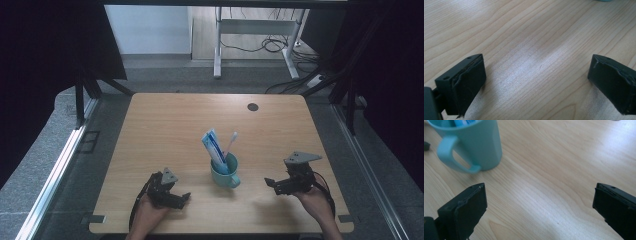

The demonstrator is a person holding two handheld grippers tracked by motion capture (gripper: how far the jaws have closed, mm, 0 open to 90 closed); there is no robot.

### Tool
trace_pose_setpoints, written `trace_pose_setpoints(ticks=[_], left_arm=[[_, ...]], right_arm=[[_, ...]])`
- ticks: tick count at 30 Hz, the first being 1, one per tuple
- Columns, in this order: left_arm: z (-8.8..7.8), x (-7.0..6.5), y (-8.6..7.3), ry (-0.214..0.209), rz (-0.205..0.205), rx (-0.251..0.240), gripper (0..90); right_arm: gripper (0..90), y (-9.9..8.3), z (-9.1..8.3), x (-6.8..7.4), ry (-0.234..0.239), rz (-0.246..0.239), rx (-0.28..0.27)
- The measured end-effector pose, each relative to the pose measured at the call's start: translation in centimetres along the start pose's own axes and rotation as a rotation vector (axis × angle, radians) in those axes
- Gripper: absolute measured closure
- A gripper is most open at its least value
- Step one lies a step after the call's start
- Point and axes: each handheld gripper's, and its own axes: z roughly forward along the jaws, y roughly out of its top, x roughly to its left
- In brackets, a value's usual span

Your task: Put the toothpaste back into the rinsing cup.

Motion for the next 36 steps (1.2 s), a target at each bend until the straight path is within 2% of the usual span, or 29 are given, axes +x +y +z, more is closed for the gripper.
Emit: trace_pose_setpoints(ticks=[19, 31, 36], left_arm=[[0.0, 0.0, 0.0, 0.0, -0.001, 0.0, 1.6], [0.0, 0.0, 0.0, 0.0, 0.0, 0.0, 1.6], [0.0, 0.0, 0.0, 0.0, 0.0, 0.0, 1.6]], right_arm=[[0.0, -4.1, 2.2, 0.2, -0.035, 0.017, 0.025], [0.0, -6.4, 4.3, 0.4, -0.023, 0.03, 0.049], [0.0, -6.6, 4.3, 0.3, -0.025, 0.039, 0.037]])
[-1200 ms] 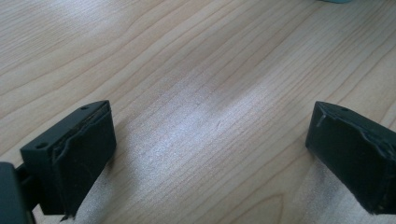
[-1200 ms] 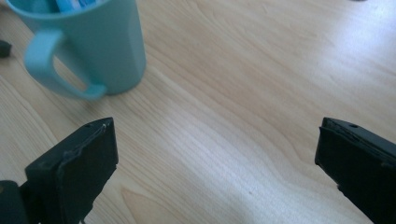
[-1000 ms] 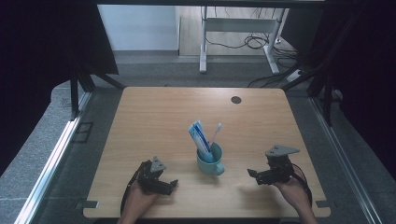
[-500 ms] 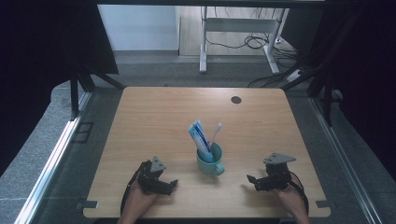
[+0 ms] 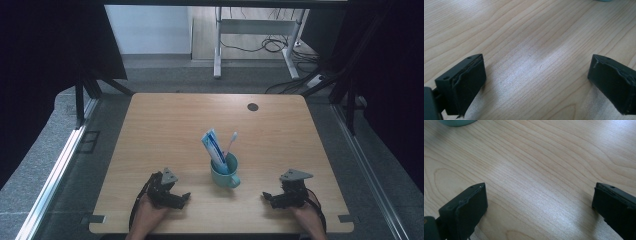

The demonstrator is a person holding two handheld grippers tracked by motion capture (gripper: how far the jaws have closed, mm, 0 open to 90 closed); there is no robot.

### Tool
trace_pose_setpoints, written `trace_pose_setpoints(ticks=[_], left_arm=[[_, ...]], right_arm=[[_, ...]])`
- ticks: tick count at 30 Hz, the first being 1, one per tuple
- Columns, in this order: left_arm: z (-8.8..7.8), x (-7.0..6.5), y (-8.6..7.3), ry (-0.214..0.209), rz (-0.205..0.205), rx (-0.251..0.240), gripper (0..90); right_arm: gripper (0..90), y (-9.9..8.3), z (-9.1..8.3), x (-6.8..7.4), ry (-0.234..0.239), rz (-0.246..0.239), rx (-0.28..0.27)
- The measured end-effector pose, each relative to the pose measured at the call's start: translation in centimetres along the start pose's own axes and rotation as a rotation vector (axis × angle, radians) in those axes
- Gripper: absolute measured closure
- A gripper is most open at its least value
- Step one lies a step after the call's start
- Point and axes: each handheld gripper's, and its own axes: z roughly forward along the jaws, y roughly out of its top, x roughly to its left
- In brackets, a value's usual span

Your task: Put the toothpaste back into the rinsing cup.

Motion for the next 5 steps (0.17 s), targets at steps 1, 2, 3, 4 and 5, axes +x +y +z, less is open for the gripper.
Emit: trace_pose_setpoints(ticks=[1, 2, 3, 4, 5], left_arm=[[0.0, 0.0, 0.0, 0.0, 0.0, 0.0, 1.6], [0.0, 0.0, 0.0, 0.0, 0.0, 0.0, 1.6], [0.0, -0.01, 0.0, 0.001, 0.0, 0.001, 1.6], [0.01, -0.01, 0.0, 0.0, 0.0, 0.0, 1.6], [0.01, -0.01, 0.0, 0.0, 0.0, 0.0, 1.6]], right_arm=[[0.8, -0.01, -0.01, 0.04, -0.003, -0.003, -0.001], [0.8, -0.03, -0.02, 0.04, -0.002, -0.004, -0.002], [0.8, -0.03, -0.02, 0.04, -0.002, -0.004, -0.002], [1.2, -0.05, -0.04, 0.05, -0.001, 0.0, -0.003], [1.2, -0.05, -0.04, 0.04, -0.001, 0.0, -0.003]])
